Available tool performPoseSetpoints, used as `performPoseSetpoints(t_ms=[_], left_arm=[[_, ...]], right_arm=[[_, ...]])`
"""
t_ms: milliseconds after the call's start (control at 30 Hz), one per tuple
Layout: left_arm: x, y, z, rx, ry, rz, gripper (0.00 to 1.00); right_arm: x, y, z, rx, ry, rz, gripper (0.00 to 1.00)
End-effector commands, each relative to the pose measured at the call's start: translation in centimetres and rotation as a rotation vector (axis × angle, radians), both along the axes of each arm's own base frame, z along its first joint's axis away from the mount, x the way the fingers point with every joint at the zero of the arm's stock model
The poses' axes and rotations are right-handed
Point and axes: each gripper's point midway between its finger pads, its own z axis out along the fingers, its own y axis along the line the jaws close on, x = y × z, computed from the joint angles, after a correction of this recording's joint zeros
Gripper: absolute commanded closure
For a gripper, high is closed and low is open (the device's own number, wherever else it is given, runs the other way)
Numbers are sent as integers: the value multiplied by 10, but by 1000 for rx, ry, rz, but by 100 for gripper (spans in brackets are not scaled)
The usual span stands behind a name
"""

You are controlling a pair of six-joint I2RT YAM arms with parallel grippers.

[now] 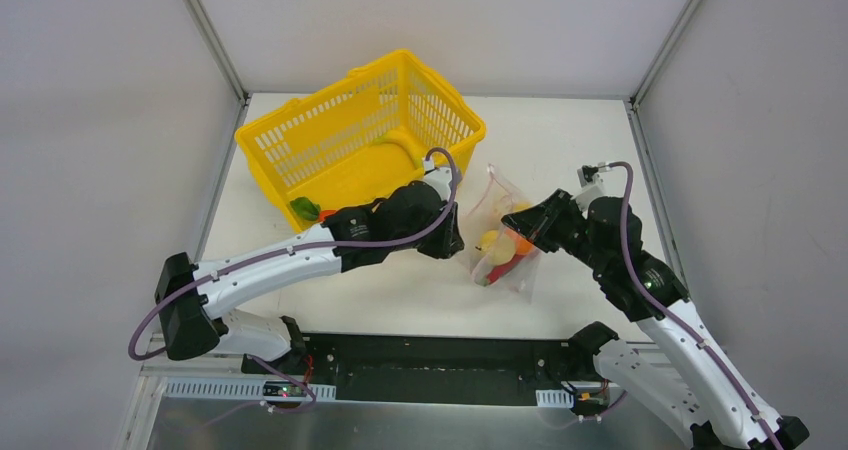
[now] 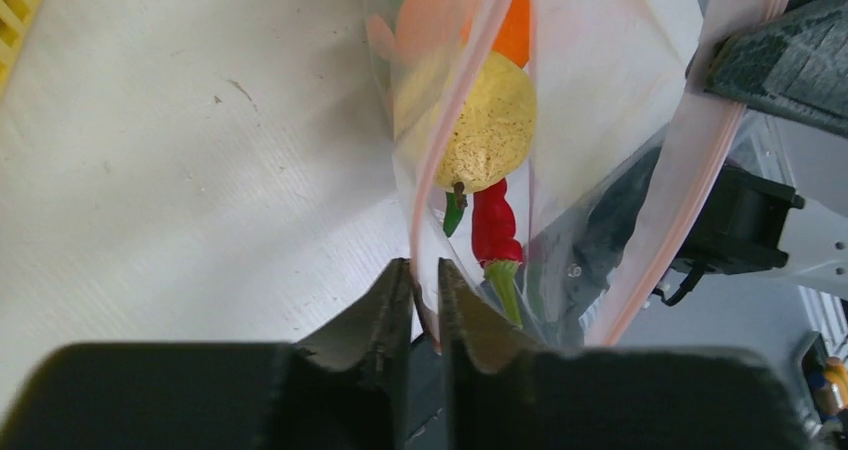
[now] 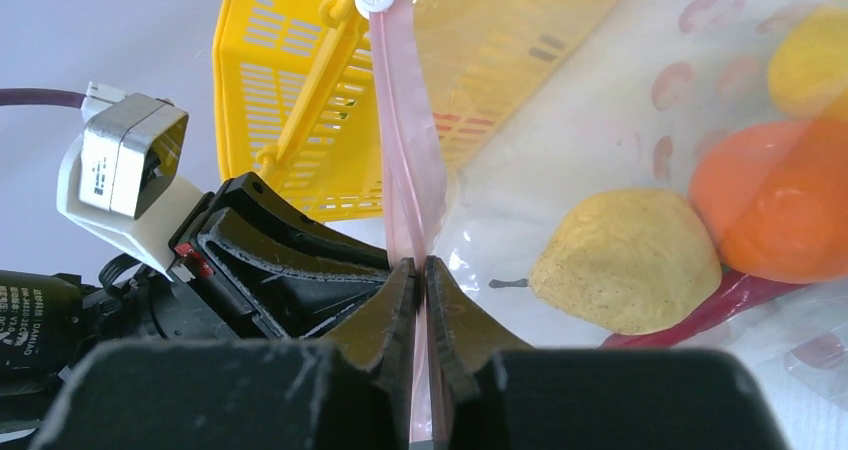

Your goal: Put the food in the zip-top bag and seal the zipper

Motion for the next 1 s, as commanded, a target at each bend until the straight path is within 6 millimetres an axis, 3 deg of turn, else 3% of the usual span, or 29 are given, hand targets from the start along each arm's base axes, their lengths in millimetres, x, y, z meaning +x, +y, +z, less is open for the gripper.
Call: performPoseSetpoints(t_ms=[0, 133, 267, 400, 467, 600, 733, 833, 967], left_arm=[[1, -15, 27, -47, -43, -50, 91], [6, -15, 40, -10, -82, -58, 100], [14, -13, 75, 33, -174, -99, 100], [22, -13, 113, 59, -262, -151, 100], [24, -15, 121, 87, -273, -185, 100], [29, -12, 124, 133, -249, -218, 100], [20, -16, 124, 111, -233, -272, 100], [18, -15, 120, 112, -226, -283, 100], [18, -13, 99, 135, -199, -273, 100]], right_arm=[[0, 1, 17, 26, -71, 10, 90], [-4, -2, 21, 4, -121, 28, 90], [-9, -14, 32, -48, -194, 22, 91], [-17, -25, 58, -7, -321, -5, 91], [-25, -25, 70, 27, -374, 17, 91], [-38, -23, 85, 62, -434, 64, 91], [-40, -23, 88, 61, -444, 73, 91], [-35, -22, 82, 48, -417, 64, 91], [-26, -18, 66, 15, -330, 57, 91]])
